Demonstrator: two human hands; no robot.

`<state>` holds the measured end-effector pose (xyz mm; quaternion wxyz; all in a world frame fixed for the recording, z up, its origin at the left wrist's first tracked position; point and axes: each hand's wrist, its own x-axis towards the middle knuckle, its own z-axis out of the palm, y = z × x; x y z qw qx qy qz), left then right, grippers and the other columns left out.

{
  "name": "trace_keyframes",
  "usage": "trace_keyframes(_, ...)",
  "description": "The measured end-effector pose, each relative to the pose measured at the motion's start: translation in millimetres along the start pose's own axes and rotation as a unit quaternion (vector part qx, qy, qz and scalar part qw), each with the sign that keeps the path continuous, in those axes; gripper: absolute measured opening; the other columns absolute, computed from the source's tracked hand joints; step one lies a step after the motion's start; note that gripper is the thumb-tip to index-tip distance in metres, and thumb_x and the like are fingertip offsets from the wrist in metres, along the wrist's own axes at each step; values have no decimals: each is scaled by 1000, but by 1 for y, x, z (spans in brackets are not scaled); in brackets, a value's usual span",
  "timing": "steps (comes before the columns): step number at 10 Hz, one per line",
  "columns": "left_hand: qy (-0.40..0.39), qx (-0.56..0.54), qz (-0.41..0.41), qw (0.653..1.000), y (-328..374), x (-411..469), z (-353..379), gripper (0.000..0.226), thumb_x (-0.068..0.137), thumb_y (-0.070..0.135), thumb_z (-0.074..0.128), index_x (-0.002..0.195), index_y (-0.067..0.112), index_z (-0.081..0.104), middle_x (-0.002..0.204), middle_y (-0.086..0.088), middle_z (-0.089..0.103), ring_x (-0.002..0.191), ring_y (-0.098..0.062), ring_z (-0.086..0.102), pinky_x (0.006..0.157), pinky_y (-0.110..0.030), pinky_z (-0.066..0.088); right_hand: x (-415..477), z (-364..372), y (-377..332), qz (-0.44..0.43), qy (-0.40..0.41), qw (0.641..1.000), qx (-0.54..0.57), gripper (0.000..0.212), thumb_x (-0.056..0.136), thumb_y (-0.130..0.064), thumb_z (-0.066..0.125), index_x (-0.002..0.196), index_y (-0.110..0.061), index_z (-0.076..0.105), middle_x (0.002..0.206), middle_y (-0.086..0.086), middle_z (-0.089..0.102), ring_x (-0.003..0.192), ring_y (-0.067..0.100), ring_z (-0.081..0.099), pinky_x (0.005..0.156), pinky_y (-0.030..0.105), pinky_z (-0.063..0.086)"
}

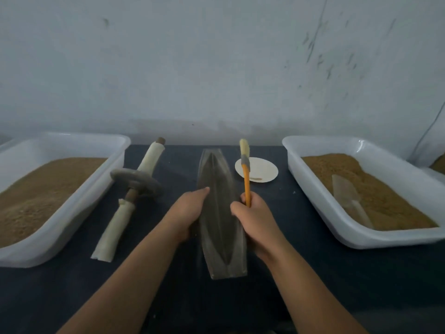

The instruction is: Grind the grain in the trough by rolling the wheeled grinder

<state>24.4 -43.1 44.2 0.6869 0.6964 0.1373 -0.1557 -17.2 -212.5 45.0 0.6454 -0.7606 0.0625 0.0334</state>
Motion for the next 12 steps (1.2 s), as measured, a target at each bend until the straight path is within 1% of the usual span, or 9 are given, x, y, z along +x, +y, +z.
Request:
trace_keyframes(2, 119, 242, 116, 956, -6, 28, -18, 36, 102, 32, 64, 84, 5, 78, 85, -12, 77, 84, -29, 74, 84, -43, 62, 21, 15, 17, -6, -8, 998, -61, 17, 83, -28, 64, 88, -24, 48, 63, -17, 45, 52, 0, 44, 59, 29, 41)
trace_keyframes(4, 139, 328, 127, 926, -8, 45, -27, 32, 96, 37, 68, 76, 12, 72, 78, -5, 72, 77, -22, 69, 61, -31, 46, 32, 20, 21, -13, -28, 998, -63, 20, 87, -23, 62, 78, -22, 44, 52, -16, 45, 46, -1, 45, 51, 26, 40)
trace_keyframes(5, 133, 320, 120, 930, -8, 48, -28, 32, 96, 40, 68, 80, 13, 75, 81, -5, 74, 80, -23, 71, 71, -35, 55, 33, 13, 18, 38, -16, 996, -76, 24, 93, -38, 57, 92, -14, 58, 68, -8, 50, 58, 8, 49, 56, 31, 43)
trace_keyframes(6, 114, 269, 122, 949, -12, 48, -29, 30, 97, 41, 68, 88, 14, 79, 85, -3, 78, 82, -23, 74, 84, -42, 62, 33, -16, 12, 67, 14, 980, -189, 36, 103, -50, 43, 103, -18, 61, 82, -1, 59, 69, 15, 57, 62, 35, 46)
trace_keyframes(7, 110, 234, 130, 957, -17, 46, -30, 36, 98, 46, 67, 85, 15, 79, 83, -2, 79, 80, -21, 75, 84, -44, 64, 30, -53, 14, 36, 45, 899, -435, 38, 107, -51, 35, 96, -21, 56, 88, 0, 63, 75, 17, 61, 61, 35, 43)
trace_keyframes(8, 133, 259, 149, 945, -21, 45, -30, 48, 100, 54, 60, 81, 13, 76, 79, -2, 76, 79, -21, 73, 79, -40, 61, 30, -73, 21, 48, 57, 840, -538, 37, 108, -49, 33, 94, -21, 53, 87, 0, 63, 73, 18, 61, 58, 35, 41)
trace_keyframes(10, 162, 323, 182, 915, -25, 36, -32, 57, 102, 60, 47, 72, 17, 67, 70, 3, 68, 74, -17, 66, 64, -33, 45, 39, -71, 24, 80, 47, 758, -645, 44, 104, -61, 34, 102, -23, 57, 90, -3, 60, 77, 17, 59, 58, 33, 41)
trace_keyframes(11, 164, 332, 199, 908, -28, 32, -33, 53, 102, 61, 48, 78, 20, 70, 77, 5, 71, 78, -14, 66, 71, -35, 48, 42, -69, 17, 89, 25, 722, -686, 61, 94, -81, 35, 95, -25, 60, 88, -4, 62, 80, 18, 61, 63, 34, 47)
trace_keyframes(12, 168, 334, 213, 902, -27, 31, -32, 50, 103, 61, 49, 82, 21, 72, 77, 7, 71, 77, -10, 66, 71, -33, 49, 36, -79, 2, 81, 13, 775, -626, 63, 93, -83, 40, 84, -24, 61, 83, -2, 64, 78, 17, 63, 71, 36, 52)
